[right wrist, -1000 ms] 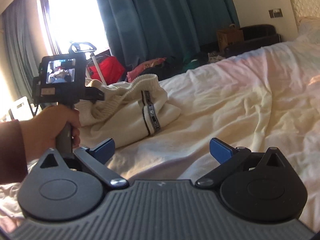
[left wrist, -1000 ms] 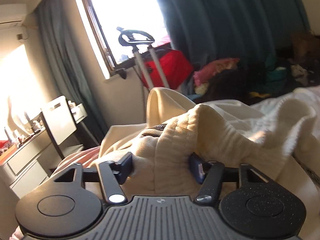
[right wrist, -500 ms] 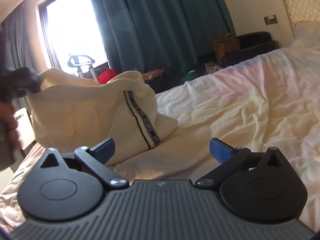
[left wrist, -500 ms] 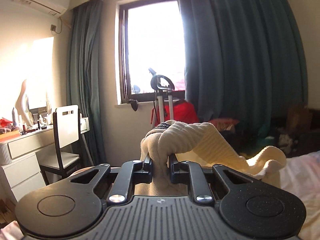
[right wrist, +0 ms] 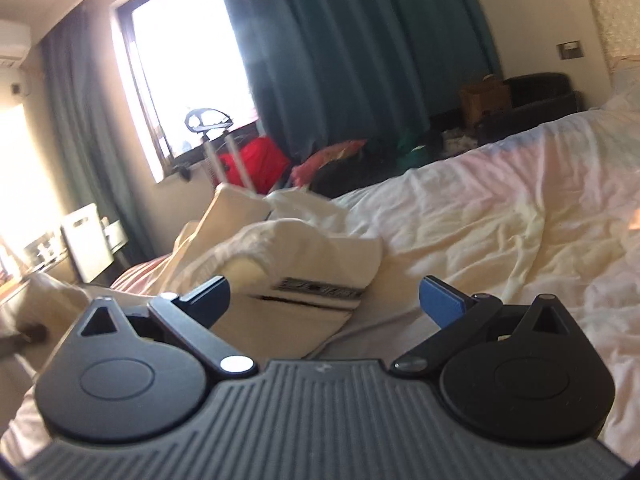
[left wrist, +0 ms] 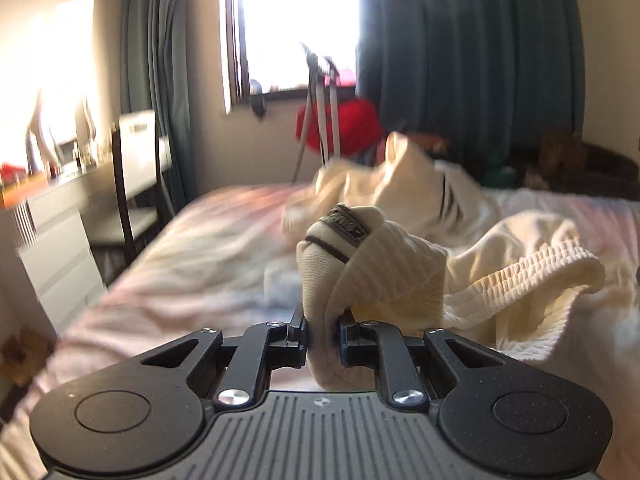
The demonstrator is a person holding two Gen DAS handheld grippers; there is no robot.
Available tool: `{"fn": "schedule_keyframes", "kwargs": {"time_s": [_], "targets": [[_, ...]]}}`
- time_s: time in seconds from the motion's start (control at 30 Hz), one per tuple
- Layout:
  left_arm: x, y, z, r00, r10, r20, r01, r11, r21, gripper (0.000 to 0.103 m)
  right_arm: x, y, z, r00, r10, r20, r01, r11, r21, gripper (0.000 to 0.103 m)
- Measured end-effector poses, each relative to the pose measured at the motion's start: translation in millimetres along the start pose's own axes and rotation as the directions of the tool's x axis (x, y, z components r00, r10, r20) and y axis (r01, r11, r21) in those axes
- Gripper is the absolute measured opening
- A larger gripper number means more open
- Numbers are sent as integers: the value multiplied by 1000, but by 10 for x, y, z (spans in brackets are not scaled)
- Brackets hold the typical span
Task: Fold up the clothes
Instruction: 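Grasp the other cuff with the right tool while the left tool holds its cuff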
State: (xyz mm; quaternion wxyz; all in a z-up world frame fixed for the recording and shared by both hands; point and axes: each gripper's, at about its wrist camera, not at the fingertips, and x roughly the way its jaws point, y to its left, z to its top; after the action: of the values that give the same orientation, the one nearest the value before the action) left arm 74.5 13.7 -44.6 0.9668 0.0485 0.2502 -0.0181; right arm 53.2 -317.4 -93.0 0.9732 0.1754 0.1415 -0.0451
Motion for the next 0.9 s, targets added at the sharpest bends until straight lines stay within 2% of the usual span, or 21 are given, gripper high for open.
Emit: {"fn": "schedule_keyframes", "kwargs": {"time_s": [0.1,0.17,0.23,0.3,0.37,0.5,0.53,0.6,0.63,0.67,0.7,0.77,0.9], "targets": [[-6,88,-147,998,-22,-51,21,999,-35,18,-32,191,-108,999,-2,-45,-3,993,-115,103],[-45,126,-166,998,-38,-56,35,998,-43,24,-9,265,-164,998,1,-68,-11,989,-145,103],[-81,168,-182,997,-53,-61,50,997,-52,25,35,312,-212,996,0,-85,-13,987,-158,102],[-60,191,-176,995,-66,-75,60,996,-70,29,90,348,-255,995,-5,-101,-12,986,-165,95],[-38,161,-181,994,-70,-88,61,994,-91,32,169,379,-290,993,-17,-118,-3,986,-168,81],[-29,167,-189,991,-84,-104,73,992,-107,40,408,414,-345,985,-55,-163,26,984,-174,76],[-32,158,-182,992,-83,-100,73,992,-99,42,465,426,-366,984,-63,-165,31,982,-189,74],[-16,96,-175,994,-84,-70,81,995,-54,54,573,444,-398,986,-75,-151,40,975,-220,74],[-1,56,-175,995,-86,-50,85,996,-26,55,613,451,-410,987,-78,-139,44,972,-232,74],[34,10,-182,996,-85,-36,86,996,3,55,638,457,-419,989,-78,-126,46,970,-240,64],[89,-21,-188,995,-89,-43,90,996,14,58,664,463,-429,991,-77,-112,48,967,-249,60],[198,-79,-200,994,-95,-57,97,995,31,60,714,476,-449,993,-77,-84,52,963,-265,61],[315,-34,-184,995,-76,-68,75,997,-18,60,771,495,-466,994,-85,-68,62,957,-284,59]]}}
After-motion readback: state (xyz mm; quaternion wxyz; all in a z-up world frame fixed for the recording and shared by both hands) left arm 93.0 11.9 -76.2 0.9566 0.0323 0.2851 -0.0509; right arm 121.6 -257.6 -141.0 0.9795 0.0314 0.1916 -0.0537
